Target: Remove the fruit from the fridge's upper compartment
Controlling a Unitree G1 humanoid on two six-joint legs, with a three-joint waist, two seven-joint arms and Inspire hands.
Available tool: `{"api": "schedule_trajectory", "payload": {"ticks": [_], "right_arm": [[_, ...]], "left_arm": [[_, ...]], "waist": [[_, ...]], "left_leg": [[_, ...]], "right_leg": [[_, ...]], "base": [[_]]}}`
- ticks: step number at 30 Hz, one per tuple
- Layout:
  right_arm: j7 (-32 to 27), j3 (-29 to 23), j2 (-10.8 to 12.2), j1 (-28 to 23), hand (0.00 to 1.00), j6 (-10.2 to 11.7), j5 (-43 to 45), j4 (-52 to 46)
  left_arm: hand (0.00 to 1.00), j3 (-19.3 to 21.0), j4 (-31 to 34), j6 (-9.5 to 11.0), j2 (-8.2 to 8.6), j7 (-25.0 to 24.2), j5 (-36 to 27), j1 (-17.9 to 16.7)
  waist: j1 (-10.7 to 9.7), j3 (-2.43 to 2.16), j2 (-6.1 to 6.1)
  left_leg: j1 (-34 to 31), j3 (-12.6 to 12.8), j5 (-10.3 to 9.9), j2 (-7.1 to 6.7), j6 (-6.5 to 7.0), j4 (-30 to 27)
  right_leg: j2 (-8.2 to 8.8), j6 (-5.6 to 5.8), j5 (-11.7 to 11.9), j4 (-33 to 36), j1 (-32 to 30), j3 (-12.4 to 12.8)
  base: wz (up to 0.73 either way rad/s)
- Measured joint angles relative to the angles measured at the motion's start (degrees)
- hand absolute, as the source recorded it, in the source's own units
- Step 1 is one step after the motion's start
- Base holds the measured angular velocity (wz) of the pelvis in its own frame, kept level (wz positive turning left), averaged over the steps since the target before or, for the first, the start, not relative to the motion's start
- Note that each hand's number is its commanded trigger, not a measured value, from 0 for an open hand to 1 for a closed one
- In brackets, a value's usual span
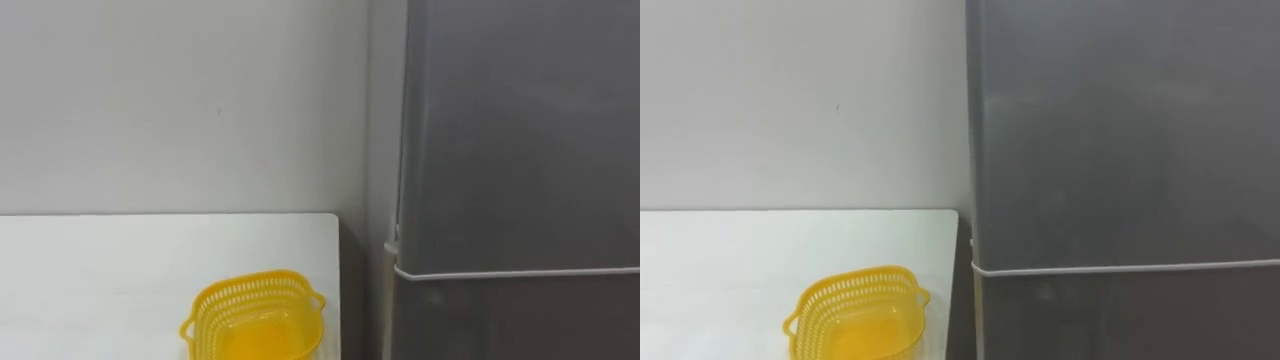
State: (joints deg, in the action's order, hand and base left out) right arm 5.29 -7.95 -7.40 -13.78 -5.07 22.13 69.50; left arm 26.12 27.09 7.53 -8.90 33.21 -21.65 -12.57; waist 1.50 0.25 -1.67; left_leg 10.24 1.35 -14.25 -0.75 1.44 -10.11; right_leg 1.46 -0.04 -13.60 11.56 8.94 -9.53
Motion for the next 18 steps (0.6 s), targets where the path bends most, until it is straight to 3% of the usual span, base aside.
{"api": "schedule_trajectory", "payload": {"ticks": [3,7,10,12,13,18], "right_arm": [[1.15,0.18,0.0,1.36,0.0,0.03,0.4,0.6],[2.01,1.95,-0.03,3.06,0.0,-0.1,0.48,1.9],[2.72,2.12,-0.06,3.61,0.0,-0.04,0.46,2.17],[2.95,2.09,-0.13,3.59,0.0,-0.01,0.46,2.14],[2.98,2.1,-0.13,3.64,0.0,0.0,0.45,2.08],[3.76,2.13,-0.14,4.39,0.0,-0.08,0.7,2.14]], "left_arm": [[0.0,-4.24,0.07,-0.29,-1.45,-7.38,-0.04,1.4],[0.0,-9.88,0.53,-2.47,-1.68,-17.53,-0.32,3.08],[0.0,-11.9,1.9,-3.92,-1.77,-24.63,-1.38,3.09],[0.0,-12.46,2.27,-4.77,-1.82,-28.33,-1.38,3.09],[0.0,-12.96,2.35,-5.16,-1.88,-30.53,-1.52,3.16],[0.0,-14.35,2.54,-6.44,-2.27,-39.29,-3.81,4.34]], "waist": [[-1.26,0.08,-0.15],[-2.0,0.02,0.31],[-2.78,0.21,0.47],[-2.94,0.2,0.64],[-3.09,-0.03,0.36],[-4.21,-0.05,1.06]], "left_leg": [[-0.1,0.08,0.01,-0.02,0.0,-0.26],[-0.77,0.92,0.01,-0.02,-0.01,-0.61],[-1.11,1.44,0.02,0.04,-0.02,-0.61],[-1.05,1.57,0.02,0.07,-0.02,-0.61],[-1.06,1.6,0.02,0.08,-0.02,-0.61],[-1.06,1.73,0.02,0.08,-0.02,-0.59]], "right_leg": [[0.03,-0.04,0.02,0.18,0.07,-0.06],[0.04,-0.04,0.02,0.1,-0.61,0.27],[-0.05,-0.08,0.05,0.16,-1.36,1.17],[-0.05,-0.07,0.06,0.14,-1.44,1.57],[-0.03,-0.07,0.06,0.14,-1.49,1.55],[-0.07,-0.06,0.07,0.2,-1.68,1.65]], "base": [[0.0],[-0.05],[-0.13],[-0.15],[-0.13],[-0.02]]}}
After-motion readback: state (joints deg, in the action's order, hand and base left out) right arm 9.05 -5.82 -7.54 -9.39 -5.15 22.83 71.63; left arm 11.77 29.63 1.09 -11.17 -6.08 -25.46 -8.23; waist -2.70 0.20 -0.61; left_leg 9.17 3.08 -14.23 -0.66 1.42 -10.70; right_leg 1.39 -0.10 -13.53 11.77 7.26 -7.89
